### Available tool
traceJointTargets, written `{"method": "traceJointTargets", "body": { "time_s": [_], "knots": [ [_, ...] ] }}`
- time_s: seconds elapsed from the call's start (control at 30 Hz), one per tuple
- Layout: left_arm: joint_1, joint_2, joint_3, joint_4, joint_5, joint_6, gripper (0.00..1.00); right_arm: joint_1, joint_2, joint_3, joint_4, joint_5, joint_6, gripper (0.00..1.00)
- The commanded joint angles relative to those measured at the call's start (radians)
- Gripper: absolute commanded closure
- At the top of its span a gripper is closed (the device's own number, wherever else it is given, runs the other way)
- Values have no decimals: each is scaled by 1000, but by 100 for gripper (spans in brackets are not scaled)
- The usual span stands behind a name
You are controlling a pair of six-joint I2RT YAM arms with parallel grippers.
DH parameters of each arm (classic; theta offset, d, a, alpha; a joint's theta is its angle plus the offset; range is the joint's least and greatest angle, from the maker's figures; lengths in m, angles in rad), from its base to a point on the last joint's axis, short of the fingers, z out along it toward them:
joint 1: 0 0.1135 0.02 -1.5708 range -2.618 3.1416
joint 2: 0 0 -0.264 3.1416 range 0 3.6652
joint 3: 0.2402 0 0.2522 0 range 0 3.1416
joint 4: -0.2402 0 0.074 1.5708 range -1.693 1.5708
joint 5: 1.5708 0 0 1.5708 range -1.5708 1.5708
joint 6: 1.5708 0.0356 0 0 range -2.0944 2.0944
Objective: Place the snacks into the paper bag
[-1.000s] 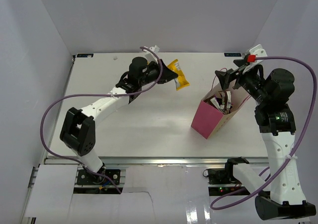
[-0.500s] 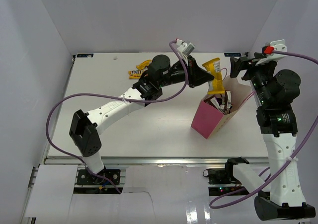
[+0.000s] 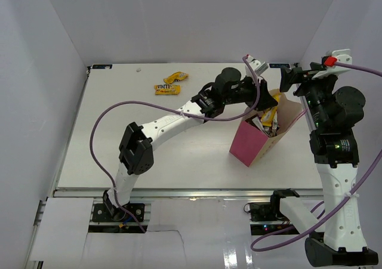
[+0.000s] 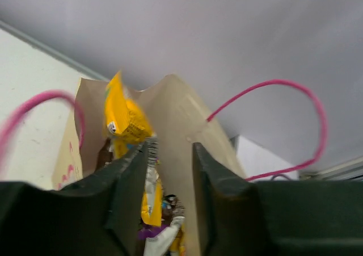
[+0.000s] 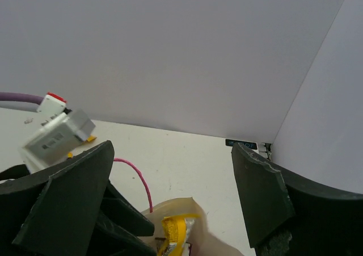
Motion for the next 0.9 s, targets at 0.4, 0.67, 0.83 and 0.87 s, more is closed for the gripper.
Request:
{"method": "traceJointTargets", "body": {
  "time_s": [0.4, 0.67, 0.83, 0.87],
  "knots": [
    [124, -287, -132, -73, -212, 3, 30, -7, -5, 4, -94, -599, -307, 7],
    [521, -407, -612, -128, -310, -352, 27, -6, 39, -25, -160, -720, -384, 6],
    [659, -274, -613, -122, -374, -595, 20, -6, 47, -53, -142, -719, -363, 7],
    [664, -245, -585, -135, -428, -677, 19, -6, 47, -57, -134, -717, -352, 7]
  ]
}}
